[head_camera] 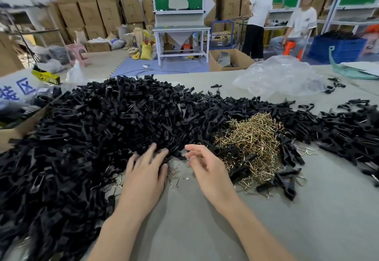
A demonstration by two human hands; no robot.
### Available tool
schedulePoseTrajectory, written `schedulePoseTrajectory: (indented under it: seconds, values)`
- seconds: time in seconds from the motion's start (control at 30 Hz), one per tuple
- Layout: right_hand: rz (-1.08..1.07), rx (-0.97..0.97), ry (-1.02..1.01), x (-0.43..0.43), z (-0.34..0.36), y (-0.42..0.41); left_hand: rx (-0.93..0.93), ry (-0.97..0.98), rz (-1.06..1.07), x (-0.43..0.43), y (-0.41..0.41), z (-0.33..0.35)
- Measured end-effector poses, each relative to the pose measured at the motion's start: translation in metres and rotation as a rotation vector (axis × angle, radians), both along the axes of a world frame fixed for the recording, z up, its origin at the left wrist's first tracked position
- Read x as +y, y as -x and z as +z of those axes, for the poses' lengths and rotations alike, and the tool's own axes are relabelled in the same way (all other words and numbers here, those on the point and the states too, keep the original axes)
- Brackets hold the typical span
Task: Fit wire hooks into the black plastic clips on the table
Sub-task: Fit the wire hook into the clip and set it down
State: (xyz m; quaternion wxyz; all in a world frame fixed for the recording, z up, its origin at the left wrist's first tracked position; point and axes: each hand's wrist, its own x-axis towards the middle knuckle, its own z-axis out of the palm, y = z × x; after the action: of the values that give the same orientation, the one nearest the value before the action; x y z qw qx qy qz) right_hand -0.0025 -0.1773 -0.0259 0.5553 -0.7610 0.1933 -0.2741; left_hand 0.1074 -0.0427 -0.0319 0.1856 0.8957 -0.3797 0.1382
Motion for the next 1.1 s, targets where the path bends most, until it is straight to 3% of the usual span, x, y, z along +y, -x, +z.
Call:
schedulePoseTrajectory:
  seconds: [0.33,0.4,0.5,0.73,0.9,1.1]
  values:
    - [0.005,0.010,-0.036,-0.001,-0.001,0.002,0.049,0.143,-0.033,0.002,0.008,0.006]
    - [0.011,0.004,-0.041,-0.001,0.000,0.003,0.204,0.329,-0.020,0.001,0.013,0.013]
    - [0.069,-0.010,-0.060,-0.002,0.002,0.003,0.582,0.649,-0.054,-0.002,0.026,0.025]
    - [0.185,-0.116,-0.225,-0.002,0.014,0.004,1.080,0.832,-0.220,-0.007,0.042,0.037]
    - [0.107,-0.172,-0.419,-0.006,0.016,0.001,1.116,0.786,-0.200,-0.008,0.038,0.030]
    - [0.098,-0.200,-0.670,-0.011,0.014,-0.001,1.221,0.976,-0.149,-0.009,0.026,0.027]
